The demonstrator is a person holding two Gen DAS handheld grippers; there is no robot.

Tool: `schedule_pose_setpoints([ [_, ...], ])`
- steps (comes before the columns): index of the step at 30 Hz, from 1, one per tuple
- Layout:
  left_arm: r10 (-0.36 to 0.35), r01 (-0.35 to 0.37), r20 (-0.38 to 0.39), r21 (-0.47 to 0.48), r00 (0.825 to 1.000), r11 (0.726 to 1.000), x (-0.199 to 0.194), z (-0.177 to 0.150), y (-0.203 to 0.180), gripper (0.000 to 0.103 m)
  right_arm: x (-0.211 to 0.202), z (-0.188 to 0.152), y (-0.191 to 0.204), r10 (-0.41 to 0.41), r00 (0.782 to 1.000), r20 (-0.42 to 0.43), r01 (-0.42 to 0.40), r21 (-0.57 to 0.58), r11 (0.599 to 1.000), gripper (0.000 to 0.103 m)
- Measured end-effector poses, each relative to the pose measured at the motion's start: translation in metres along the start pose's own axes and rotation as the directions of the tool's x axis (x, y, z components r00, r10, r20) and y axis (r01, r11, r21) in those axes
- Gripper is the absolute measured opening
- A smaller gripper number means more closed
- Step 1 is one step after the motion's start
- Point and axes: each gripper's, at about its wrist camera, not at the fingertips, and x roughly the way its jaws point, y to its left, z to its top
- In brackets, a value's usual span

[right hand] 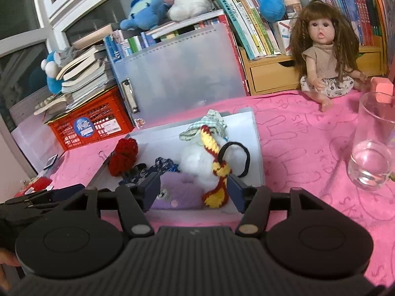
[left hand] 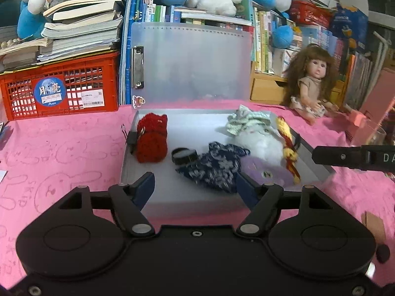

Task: Organize objects
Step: 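Withdraw both grippers from the white box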

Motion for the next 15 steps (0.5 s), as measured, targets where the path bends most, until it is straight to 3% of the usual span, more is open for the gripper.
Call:
schedule_pose_setpoints([
  [15, -0.013, 0.013, 0.015, 0.026, 1.000, 1.000, -0.037, -0.039, -0.008, 0.078, -0.043, -0.054, 0.033, -0.045, 0.997, 0.063, 0.055, -0.176, 0.983, 0.079],
])
